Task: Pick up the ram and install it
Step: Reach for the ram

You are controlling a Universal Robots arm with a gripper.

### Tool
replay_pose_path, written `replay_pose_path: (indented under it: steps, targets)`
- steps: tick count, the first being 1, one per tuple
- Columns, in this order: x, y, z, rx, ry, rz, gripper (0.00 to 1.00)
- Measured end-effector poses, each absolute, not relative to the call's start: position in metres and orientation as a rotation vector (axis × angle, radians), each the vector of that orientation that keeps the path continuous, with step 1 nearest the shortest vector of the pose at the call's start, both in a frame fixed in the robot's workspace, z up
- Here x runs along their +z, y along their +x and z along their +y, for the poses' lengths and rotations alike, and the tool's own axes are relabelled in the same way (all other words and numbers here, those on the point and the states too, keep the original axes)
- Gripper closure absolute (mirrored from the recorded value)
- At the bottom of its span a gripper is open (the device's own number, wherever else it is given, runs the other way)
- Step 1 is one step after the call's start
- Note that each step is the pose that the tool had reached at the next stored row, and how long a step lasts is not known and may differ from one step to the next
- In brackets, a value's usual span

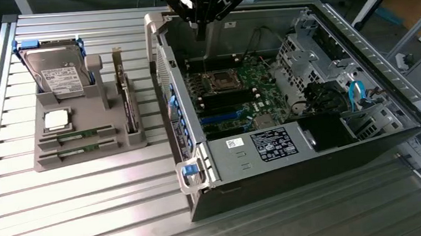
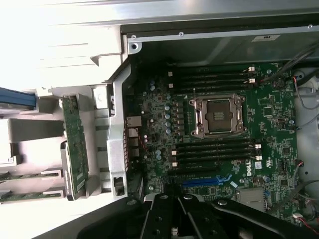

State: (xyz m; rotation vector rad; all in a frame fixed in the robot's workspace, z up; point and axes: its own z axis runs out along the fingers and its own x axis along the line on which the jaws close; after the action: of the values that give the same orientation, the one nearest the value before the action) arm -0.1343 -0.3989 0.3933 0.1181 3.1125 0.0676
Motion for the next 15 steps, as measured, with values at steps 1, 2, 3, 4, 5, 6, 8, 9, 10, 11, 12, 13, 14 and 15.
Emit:
replay_pose_path:
  steps: [1,2,3,4,5,6,8,9,10,11,12,13,14,15]
  targets:
    - [0.393,-0.136,-0.399,0.068,0.118,3.112,0.89]
    - [0.393,-0.139,-0.399,0.068,0.118,3.112,0.89]
    - [0.393,-0.141,-0.399,0.068,0.118,3.112,0.89]
    - [0.393,-0.143,-0.399,0.068,0.118,3.113,0.89]
    - [0.393,-0.146,-0.399,0.068,0.118,3.113,0.89]
    - [0.393,-0.149,-0.399,0.068,0.118,3.113,0.89]
    - [0.393,-0.154,-0.399,0.068,0.118,3.112,0.89]
    - [0.393,-0.157,-0.399,0.068,0.118,3.113,0.89]
    - [0.393,-0.160,-0.399,0.068,0.118,3.112,0.89]
    - [0.393,-0.163,-0.399,0.068,0.118,3.112,0.89]
    - [0.393,-0.166,-0.399,0.068,0.118,3.113,0.89]
    - [0.393,-0.168,-0.399,0.068,0.118,3.112,0.89]
    - [0.393,-0.172,-0.399,0.068,0.118,3.113,0.89]
    - [0.393,-0.174,-0.399,0.068,0.118,3.112,0.89]
